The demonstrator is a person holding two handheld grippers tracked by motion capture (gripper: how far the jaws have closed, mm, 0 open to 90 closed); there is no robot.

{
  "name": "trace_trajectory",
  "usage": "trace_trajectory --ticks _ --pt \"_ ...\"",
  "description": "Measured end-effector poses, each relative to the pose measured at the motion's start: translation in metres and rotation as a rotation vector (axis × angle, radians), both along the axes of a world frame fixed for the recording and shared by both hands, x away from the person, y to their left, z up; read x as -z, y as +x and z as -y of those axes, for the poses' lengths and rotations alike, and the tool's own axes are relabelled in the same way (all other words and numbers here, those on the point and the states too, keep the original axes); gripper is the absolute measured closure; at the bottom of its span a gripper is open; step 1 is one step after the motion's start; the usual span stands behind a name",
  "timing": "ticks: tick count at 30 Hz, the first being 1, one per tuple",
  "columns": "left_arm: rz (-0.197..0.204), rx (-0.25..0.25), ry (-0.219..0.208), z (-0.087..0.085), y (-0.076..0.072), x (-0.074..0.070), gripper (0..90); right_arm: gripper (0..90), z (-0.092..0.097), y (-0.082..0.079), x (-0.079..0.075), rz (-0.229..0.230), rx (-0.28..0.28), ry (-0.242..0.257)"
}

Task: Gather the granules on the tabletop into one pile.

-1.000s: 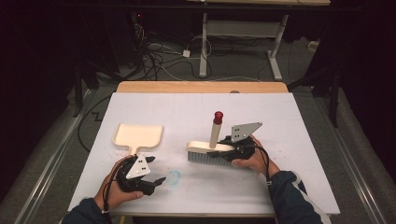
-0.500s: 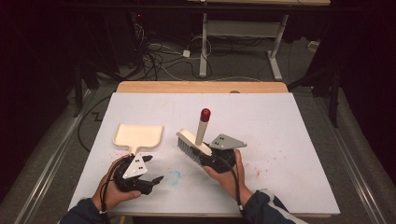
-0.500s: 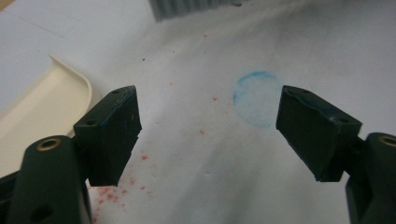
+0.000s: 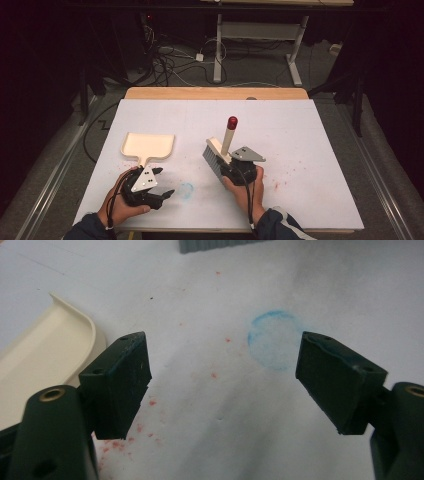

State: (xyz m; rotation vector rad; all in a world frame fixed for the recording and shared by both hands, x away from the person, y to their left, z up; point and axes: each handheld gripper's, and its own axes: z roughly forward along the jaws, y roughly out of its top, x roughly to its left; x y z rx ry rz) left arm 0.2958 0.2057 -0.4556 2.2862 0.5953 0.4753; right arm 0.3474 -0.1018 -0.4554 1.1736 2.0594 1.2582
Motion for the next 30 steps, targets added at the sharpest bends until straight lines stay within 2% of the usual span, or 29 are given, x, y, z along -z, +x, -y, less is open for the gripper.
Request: trace_trajectory --ticks 3,7,9,11,15,18,19,20,21,22,26,27,28,30 --pt "0.000 0.002 0.002 0.001 -0.001 -0.001 21.1 67.2 0.008 -0.002 -0.002 0.009 0.028 -0.003" --pt "-0.001 0.001 0.013 0.002 -0.001 0.000 21.2 67.2 0.019 -0.004 -0.004 -0.015 0.071 0.009" --pt "-0.001 0.002 0.013 0.002 -0.001 0.000 21.2 67.3 0.022 -0.005 -0.005 -0.020 0.076 0.012" --pt "0.000 0.001 0.012 0.002 -0.001 0.000 21.2 67.3 0.022 -0.005 -0.006 -0.024 0.059 0.021" --pt "0.003 0.003 0.012 0.002 -0.001 -0.001 21.2 67.4 0.021 -0.008 -0.018 0.009 -0.020 0.023" --pt "0.003 0.001 0.011 0.002 -0.001 -0.001 21.2 67.3 0.024 -0.009 -0.026 0.029 -0.050 0.019" --pt "0.003 0.000 0.012 0.001 -0.001 -0.001 21.2 67.3 0.029 -0.006 -0.035 0.041 -0.098 0.010" --pt "0.003 -0.001 0.012 0.002 -0.001 -0.001 21.2 67.3 0.029 -0.006 -0.035 0.041 -0.098 0.010" --pt "0.000 -0.004 0.010 0.002 -0.001 -0.001 21.2 67.3 0.033 -0.001 -0.042 0.078 -0.141 -0.031" --pt "0.001 -0.003 0.012 0.002 -0.001 -0.001 21.2 67.3 0.033 -0.001 -0.042 0.078 -0.141 -0.031" --pt "0.000 0.000 0.018 0.002 0.001 0.000 21.2 67.3 0.043 0.025 -0.047 0.082 -0.262 -0.082" --pt "-0.001 0.000 0.019 0.003 0.001 0.000 21.2 67.3 0.049 0.042 -0.044 0.114 -0.316 -0.104" --pt "-0.003 0.002 0.019 0.003 0.002 0.000 21.2 67.3 0.049 0.042 -0.044 0.114 -0.316 -0.104" --pt "-0.009 0.002 0.019 0.004 0.003 0.001 21.2 67.2 0.054 0.060 -0.040 0.129 -0.361 -0.109"
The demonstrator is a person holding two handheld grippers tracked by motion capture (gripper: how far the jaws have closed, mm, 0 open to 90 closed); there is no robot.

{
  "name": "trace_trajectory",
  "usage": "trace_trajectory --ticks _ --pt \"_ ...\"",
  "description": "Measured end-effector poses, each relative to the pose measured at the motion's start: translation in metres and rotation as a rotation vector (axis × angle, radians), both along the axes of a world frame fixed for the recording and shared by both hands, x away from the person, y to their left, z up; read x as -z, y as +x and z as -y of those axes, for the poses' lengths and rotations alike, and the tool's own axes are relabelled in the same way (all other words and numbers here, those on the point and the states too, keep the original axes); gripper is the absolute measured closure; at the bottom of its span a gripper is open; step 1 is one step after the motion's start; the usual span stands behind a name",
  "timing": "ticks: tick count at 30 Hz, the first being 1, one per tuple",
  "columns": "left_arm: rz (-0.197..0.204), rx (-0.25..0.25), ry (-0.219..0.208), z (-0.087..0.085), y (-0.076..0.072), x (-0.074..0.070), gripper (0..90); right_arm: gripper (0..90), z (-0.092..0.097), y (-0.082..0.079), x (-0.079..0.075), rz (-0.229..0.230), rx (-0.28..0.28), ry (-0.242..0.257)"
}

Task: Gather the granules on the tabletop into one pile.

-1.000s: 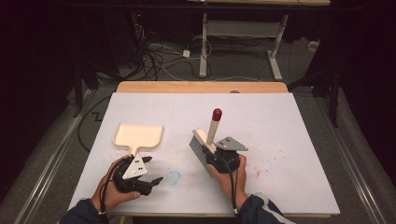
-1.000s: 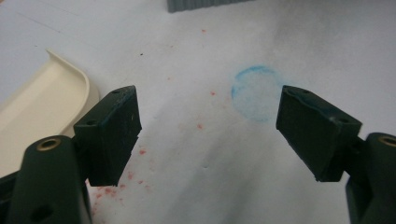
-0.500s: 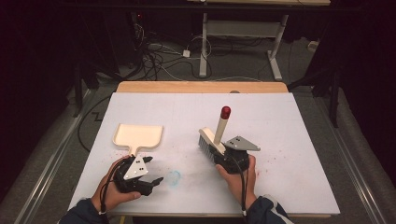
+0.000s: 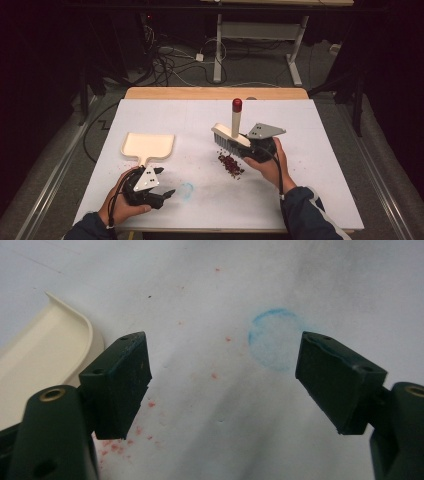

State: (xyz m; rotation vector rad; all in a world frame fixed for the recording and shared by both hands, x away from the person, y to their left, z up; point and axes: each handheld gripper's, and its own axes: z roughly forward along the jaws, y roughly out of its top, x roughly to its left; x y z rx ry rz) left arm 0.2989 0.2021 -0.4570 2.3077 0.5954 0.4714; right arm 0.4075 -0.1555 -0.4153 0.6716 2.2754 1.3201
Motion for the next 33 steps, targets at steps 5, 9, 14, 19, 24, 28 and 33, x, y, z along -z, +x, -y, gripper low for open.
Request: trace_trajectory --ticks 5,9,14,19,24,28,33 --pt "-0.012 0.005 0.004 0.001 0.002 0.002 21.2 67.3 -0.001 0.040 0.013 0.023 -0.021 -0.044" --pt "-0.019 0.011 0.005 0.001 0.003 0.003 21.2 67.3 -0.006 0.063 0.024 0.042 -0.031 -0.081" --pt "-0.029 0.017 -0.004 0.001 0.003 0.005 21.2 67.3 -0.011 0.080 0.035 0.003 -0.099 -0.025" --pt "-0.034 0.016 -0.002 -0.001 0.003 0.005 21.2 65.5 -0.014 0.074 0.039 -0.074 -0.260 -0.038" --pt "-0.031 0.012 0.006 -0.001 0.000 0.004 21.2 63.0 -0.012 0.057 0.041 -0.078 -0.357 -0.097" --pt "-0.033 0.006 0.012 0.000 0.000 0.005 21.2 63.2 -0.006 0.044 0.041 -0.056 -0.400 -0.102" --pt "-0.035 0.005 0.017 0.000 0.000 0.005 21.3 63.8 0.004 0.036 0.038 -0.051 -0.439 -0.095"
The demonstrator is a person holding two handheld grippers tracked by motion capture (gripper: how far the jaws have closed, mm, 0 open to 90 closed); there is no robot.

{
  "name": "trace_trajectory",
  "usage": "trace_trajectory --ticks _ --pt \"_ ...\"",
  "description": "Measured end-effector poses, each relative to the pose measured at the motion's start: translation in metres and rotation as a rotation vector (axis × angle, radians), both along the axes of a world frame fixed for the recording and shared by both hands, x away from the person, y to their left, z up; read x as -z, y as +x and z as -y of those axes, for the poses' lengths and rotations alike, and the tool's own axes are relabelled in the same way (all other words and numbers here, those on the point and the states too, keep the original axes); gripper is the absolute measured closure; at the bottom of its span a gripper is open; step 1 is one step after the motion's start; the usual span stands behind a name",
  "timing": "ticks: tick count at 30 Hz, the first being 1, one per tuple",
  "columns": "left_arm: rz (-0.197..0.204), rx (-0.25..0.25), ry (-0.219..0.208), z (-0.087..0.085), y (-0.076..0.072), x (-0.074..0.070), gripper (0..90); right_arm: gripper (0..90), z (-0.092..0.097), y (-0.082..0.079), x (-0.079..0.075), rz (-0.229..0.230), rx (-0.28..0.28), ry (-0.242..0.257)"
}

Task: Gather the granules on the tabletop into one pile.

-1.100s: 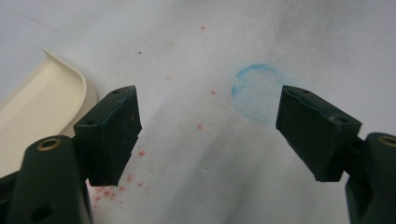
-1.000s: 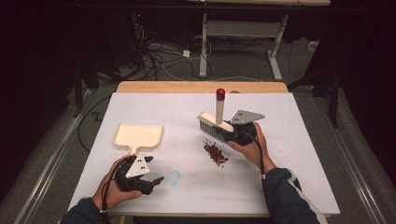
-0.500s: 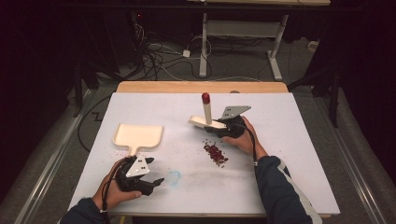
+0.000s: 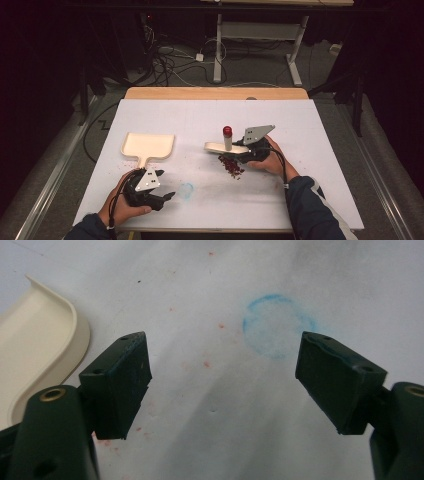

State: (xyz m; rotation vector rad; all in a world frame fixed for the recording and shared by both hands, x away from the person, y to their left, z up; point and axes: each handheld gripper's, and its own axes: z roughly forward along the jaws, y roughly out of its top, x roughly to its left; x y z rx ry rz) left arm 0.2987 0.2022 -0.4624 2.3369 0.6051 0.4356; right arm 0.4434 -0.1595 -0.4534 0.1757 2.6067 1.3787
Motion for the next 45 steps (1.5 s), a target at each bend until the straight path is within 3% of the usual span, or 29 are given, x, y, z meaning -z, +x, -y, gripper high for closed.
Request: trace_trajectory --ticks 8,15,30,40,45 --pt "-0.001 0.002 0.007 0.000 -0.001 0.000 21.3 64.5 0.013 -0.008 -0.001 -0.008 -0.021 0.022" --pt "0.004 0.000 0.010 -0.002 -0.002 -0.001 21.3 66.4 0.018 -0.012 -0.006 0.029 -0.012 0.011" --pt "0.010 0.000 0.013 -0.002 -0.001 -0.002 21.3 67.3 0.023 -0.014 -0.014 0.097 0.131 0.030" --pt "0.020 0.003 0.015 -0.002 -0.001 -0.003 21.3 67.3 0.029 -0.033 -0.038 0.115 0.195 0.096" --pt "0.029 0.002 0.020 -0.001 -0.003 -0.004 21.3 67.3 0.029 -0.053 -0.054 0.097 0.170 0.115"
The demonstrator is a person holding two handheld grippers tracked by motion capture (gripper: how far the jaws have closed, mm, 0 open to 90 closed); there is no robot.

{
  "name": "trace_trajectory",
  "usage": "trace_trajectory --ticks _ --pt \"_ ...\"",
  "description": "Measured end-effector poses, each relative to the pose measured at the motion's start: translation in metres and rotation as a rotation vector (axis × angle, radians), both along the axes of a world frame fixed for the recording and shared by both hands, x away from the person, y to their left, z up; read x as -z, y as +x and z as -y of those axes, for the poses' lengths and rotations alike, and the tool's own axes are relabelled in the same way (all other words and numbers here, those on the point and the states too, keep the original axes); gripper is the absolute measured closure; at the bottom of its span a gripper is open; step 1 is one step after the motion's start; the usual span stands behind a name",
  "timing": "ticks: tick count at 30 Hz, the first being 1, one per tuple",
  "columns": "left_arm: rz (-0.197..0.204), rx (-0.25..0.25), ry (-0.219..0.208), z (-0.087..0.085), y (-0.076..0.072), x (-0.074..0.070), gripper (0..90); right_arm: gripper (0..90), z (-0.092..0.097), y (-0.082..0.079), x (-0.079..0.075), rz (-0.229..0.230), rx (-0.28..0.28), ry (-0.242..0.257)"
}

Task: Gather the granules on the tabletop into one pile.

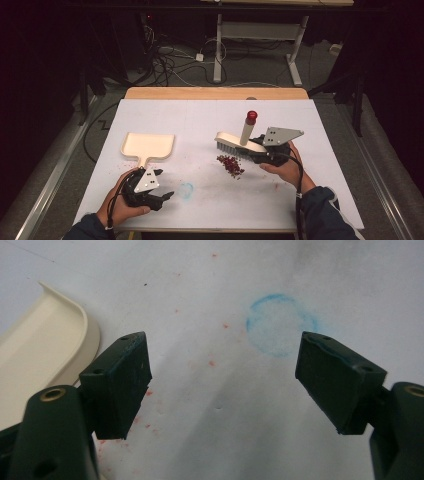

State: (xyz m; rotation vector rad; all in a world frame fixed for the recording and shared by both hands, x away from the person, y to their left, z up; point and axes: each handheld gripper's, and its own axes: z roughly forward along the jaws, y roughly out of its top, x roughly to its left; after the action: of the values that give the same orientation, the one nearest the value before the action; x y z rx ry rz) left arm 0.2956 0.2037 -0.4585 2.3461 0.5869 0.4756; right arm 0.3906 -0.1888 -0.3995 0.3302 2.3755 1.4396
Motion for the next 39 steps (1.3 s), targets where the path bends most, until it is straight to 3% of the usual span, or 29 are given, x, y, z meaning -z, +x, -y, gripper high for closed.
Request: trace_trajectory --ticks 5,9,14,20,21,22,25,35,39 --pt "0.006 0.003 0.007 0.000 -0.001 0.000 21.3 67.3 -0.002 -0.021 -0.004 -0.039 -0.011 -0.027" --pt "0.007 0.000 0.004 0.000 -0.001 -0.001 21.3 67.3 -0.004 -0.039 0.002 -0.074 -0.059 -0.022" --pt "0.007 0.003 0.008 0.002 -0.001 0.000 21.3 67.3 -0.011 -0.048 0.014 -0.123 -0.106 -0.031" --pt "0.002 0.005 0.007 0.003 0.000 0.001 21.3 67.3 -0.021 -0.036 0.043 -0.184 -0.125 -0.054" --pt "0.000 0.006 0.007 0.002 0.001 0.001 21.3 67.3 -0.021 -0.032 0.046 -0.188 -0.132 -0.029" --pt "0.000 0.004 0.008 0.002 0.001 0.001 21.3 67.4 -0.020 -0.028 0.047 -0.193 -0.131 -0.017" --pt "-0.005 -0.002 0.005 0.002 0.003 0.002 21.2 67.4 -0.021 -0.020 0.048 -0.151 -0.109 -0.013" --pt "-0.011 0.008 0.014 0.004 0.003 0.003 21.2 67.3 -0.025 0.004 0.049 -0.151 -0.083 0.015" --pt "-0.010 0.004 0.009 0.003 0.003 0.003 21.2 67.3 -0.023 0.003 0.044 -0.160 -0.094 0.033"
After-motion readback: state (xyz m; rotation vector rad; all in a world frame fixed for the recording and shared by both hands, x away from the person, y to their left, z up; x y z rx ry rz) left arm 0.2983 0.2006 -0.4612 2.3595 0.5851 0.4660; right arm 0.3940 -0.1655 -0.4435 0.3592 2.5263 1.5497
